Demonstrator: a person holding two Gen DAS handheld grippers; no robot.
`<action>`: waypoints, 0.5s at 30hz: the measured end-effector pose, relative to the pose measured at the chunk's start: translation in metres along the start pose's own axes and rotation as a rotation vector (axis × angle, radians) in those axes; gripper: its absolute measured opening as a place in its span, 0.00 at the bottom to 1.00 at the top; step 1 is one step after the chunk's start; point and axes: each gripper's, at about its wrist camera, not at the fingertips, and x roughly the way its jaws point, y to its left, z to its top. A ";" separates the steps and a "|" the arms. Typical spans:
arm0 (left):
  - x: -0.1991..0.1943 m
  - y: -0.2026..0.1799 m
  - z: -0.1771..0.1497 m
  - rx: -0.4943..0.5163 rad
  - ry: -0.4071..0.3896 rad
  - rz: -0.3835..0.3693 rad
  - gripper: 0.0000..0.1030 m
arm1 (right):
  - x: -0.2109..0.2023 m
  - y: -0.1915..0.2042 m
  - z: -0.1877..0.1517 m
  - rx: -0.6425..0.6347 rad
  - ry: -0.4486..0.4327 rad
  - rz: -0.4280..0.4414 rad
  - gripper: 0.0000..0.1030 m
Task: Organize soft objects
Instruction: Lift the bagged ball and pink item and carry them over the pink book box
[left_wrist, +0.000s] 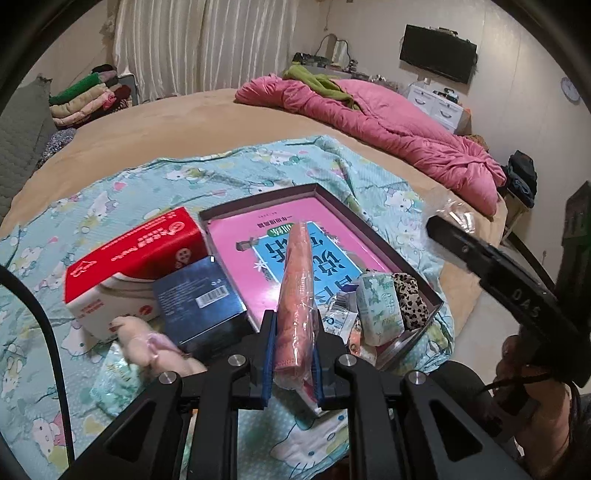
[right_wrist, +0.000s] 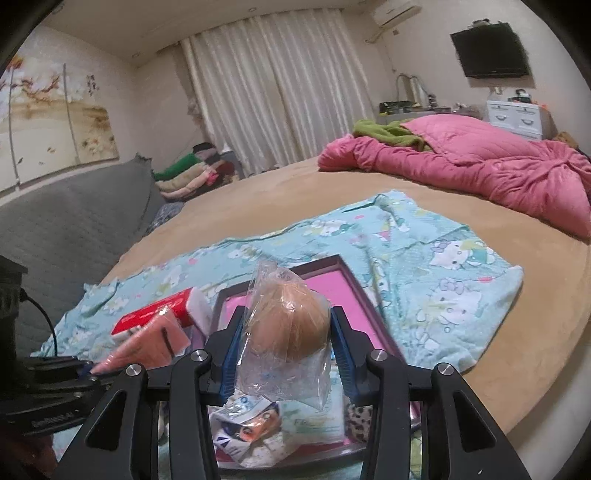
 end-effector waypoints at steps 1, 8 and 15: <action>0.004 -0.002 0.001 0.004 0.004 0.000 0.16 | -0.001 -0.003 0.000 0.008 -0.006 -0.010 0.44; 0.029 -0.009 0.001 0.026 0.047 0.023 0.16 | 0.002 -0.027 0.000 0.069 0.000 -0.063 0.44; 0.055 -0.013 0.002 0.039 0.098 0.031 0.16 | 0.007 -0.047 -0.004 0.088 0.025 -0.125 0.44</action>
